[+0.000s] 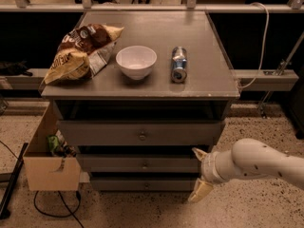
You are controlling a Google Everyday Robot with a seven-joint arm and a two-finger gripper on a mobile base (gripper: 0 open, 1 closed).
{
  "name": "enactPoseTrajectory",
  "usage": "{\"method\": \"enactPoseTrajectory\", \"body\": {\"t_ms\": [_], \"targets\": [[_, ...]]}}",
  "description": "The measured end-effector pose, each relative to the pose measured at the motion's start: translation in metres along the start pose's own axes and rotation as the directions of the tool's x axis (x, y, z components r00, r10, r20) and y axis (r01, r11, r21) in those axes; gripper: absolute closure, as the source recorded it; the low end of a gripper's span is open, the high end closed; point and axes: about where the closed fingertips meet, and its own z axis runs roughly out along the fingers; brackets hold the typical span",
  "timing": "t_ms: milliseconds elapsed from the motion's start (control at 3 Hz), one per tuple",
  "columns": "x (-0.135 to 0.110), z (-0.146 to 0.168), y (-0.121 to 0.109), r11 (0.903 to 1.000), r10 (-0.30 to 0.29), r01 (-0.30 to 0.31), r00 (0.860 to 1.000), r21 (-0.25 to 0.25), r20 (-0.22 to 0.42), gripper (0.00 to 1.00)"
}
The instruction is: Open middle drawer
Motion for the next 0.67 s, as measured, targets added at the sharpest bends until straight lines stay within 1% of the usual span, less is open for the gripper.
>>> {"method": "enactPoseTrajectory", "body": {"t_ms": [333,667], "targets": [[-0.008,0.024,0.0,0.9989,-0.034,0.034,0.999,-0.033,0.006,0.0],[-0.007,0.041,0.002,0.9978,-0.041,0.041,0.999,-0.052,0.008,0.0]]}}
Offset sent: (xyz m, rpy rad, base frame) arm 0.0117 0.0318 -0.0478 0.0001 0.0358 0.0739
